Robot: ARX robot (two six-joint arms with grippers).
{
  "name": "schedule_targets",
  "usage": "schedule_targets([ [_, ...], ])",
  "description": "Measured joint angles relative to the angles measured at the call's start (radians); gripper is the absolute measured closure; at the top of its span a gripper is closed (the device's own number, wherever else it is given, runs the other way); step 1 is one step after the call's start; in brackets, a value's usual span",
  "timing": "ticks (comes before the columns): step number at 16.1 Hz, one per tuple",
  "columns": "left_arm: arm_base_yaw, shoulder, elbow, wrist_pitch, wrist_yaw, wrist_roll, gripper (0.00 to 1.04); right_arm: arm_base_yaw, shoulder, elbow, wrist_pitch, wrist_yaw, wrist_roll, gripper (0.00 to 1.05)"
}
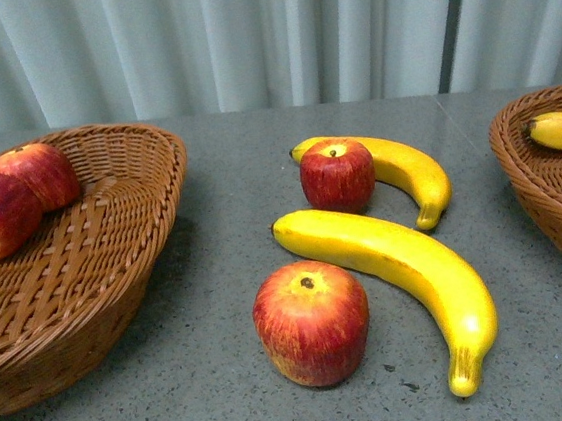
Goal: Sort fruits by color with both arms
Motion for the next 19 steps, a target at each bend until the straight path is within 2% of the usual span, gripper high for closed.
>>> schedule_targets([
  [19,0.0,0.0,0.0,0.0,0.0,0.0,0.07,0.0,0.0,0.0,0.0,0.0,0.0,0.07],
])
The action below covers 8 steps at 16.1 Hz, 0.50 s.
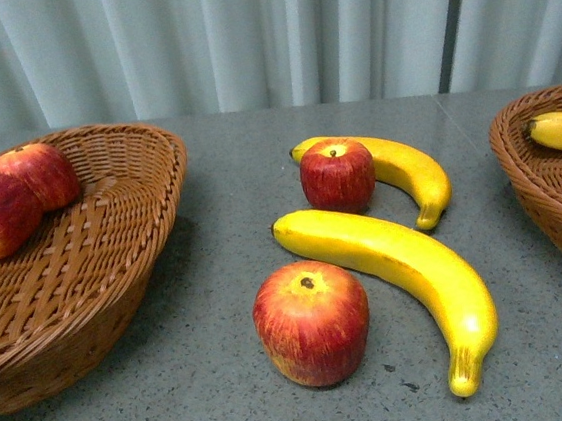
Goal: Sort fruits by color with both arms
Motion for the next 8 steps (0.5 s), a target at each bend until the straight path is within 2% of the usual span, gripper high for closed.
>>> schedule_targets([
  [1,-0.002,0.002,0.001,-0.011,-0.009,0.0,0.07,0.0,0.0,0.0,0.0,0.0,0.0,0.07],
  [2,-0.141,0.209,0.115,-0.163,-0.262,0.016,0.07,0.0,0.0,0.0,0.0,0.0,0.001,0.07],
  [3,-0.155,0.389,0.185,0.037,-0.288,0.063,0.07,0.0,0.0,0.0,0.0,0.0,0.001,0.07],
  [4,-0.163,0.466,0.216,0.123,-0.27,0.086,0.07,0.0,0.0,0.0,0.0,0.0,0.001,0.07],
  [6,-0.259,0.783,0.344,0.342,-0.153,0.143,0.07,0.0,0.0,0.0,0.0,0.0,0.001,0.07],
  [8,-0.346,1.052,0.476,0.365,-0.032,0.157,0.07,0.0,0.0,0.0,0.001,0.0,0.001,0.07],
])
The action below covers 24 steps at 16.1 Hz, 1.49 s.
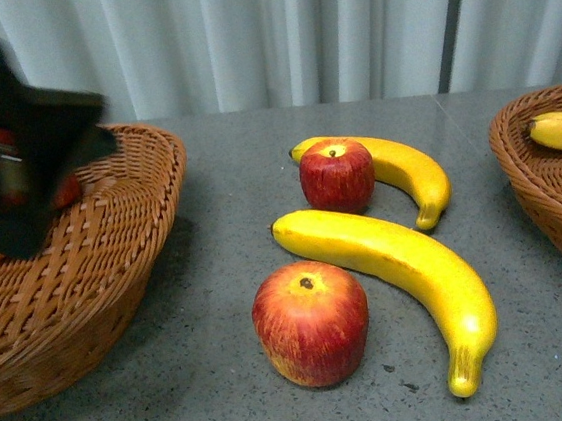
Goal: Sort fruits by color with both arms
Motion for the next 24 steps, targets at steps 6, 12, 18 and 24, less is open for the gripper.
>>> schedule_targets([
  [6,-0.167,0.375,0.138,-0.035,0.215,-0.023,0.07,0.0,0.0,0.0,0.0,0.0,0.0,0.07],
  [12,-0.194,0.557,0.183,0.006,0.262,-0.008,0.07,0.0,0.0,0.0,0.0,0.0,0.0,0.07],
  [18,-0.214,0.633,0.191,-0.002,0.215,0.101,0.18,0.0,0.0,0.0,0.0,0.0,0.0,0.07],
  [24,-0.164,0.459,0.187,-0.035,0.17,0.106,0.36,0.0,0.0,0.0,0.0,0.0,0.0,0.07],
])
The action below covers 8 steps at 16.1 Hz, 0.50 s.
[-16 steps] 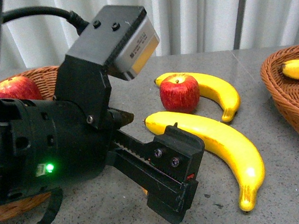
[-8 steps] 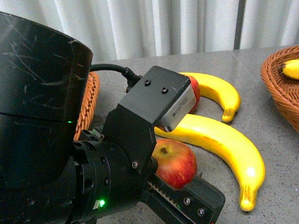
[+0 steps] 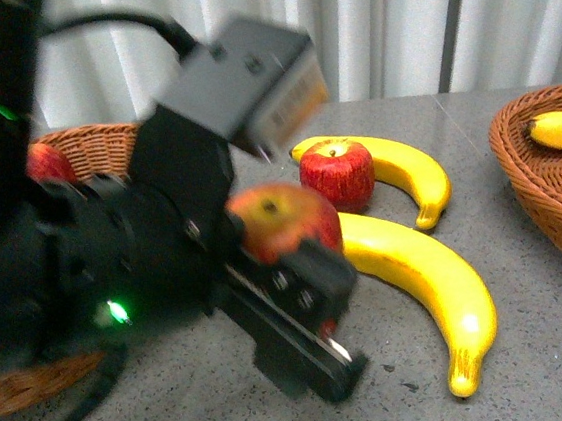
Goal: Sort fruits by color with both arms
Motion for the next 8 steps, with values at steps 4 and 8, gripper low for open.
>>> schedule_targets([
  [4,0.23,-0.186,-0.001,-0.041,-0.17,-0.214,0.36,0.0,0.0,0.0,0.0,0.0,0.0,0.07],
  [8,0.42,-0.126,-0.056,-0.092,-0.151,-0.443,0.36,0.0,0.0,0.0,0.0,0.0,0.0,0.07],
])
